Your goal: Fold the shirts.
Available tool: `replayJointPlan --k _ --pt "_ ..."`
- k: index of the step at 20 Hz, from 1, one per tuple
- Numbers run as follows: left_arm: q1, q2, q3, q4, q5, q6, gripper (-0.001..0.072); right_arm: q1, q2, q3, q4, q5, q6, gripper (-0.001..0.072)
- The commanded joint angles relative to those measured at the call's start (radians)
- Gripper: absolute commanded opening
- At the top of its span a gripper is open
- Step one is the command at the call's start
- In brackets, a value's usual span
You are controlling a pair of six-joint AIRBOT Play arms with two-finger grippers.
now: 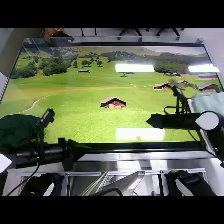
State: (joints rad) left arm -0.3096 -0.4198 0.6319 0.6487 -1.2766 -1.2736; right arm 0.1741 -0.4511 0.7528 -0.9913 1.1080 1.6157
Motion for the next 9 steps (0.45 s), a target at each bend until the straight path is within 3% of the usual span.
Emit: replayJointPlan --k 1,9 --pt "-0.121 0.089 -0.109 0.040 0.092 -0.092 0.0014 0.090 0.039 -0.074 0.021 -0.014 0.023 0.0019" --pt "-0.134 0.190 -0.109 0.040 0.139 -0.127 0.0015 0.090 0.039 -0.074 0.079 0.003 0.023 0.0019"
